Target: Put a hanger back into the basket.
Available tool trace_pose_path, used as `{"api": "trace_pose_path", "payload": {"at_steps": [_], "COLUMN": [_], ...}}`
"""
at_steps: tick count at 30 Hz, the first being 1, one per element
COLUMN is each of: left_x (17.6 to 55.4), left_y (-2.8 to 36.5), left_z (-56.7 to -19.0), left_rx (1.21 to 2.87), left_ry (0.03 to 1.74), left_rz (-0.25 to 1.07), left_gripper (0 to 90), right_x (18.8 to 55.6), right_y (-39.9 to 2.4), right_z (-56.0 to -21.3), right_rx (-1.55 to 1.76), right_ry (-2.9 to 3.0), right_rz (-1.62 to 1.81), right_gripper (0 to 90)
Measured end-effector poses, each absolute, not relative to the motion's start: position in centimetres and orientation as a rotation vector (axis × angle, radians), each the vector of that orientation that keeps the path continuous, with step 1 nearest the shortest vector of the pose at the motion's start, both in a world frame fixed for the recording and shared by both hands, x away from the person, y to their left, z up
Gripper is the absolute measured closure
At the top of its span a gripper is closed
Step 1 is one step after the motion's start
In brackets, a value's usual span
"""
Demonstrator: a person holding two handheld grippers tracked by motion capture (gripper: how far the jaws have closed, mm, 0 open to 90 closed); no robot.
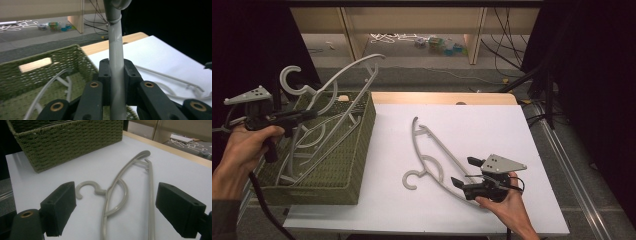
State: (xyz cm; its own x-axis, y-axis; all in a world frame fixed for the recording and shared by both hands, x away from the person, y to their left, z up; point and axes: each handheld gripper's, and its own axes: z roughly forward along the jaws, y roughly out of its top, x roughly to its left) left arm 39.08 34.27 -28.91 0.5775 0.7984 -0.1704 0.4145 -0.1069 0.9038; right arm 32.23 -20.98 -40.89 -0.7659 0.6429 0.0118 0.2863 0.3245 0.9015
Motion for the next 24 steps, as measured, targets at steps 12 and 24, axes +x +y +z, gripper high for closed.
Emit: {"api": "trace_pose_path", "payload": {"at_steps": [12,24], "left_x": [39.9,39.7], "left_y": [37.8,39.2], "left_z": [-31.5,-33.1], "left_rx": [1.748,1.795], "left_ry": [1.113,1.068], "left_rz": [0.529,0.564], "left_gripper": [79.5,79.5], "right_x": [32.3,32.3], "right_y": [-21.0,-20.9], "right_z": [-41.0,-41.0], "right_rx": [0.829,0.825], "right_ry": [2.247,2.251], "right_rz": [1.421,1.423], "right_gripper": [17.5,17.6]}}
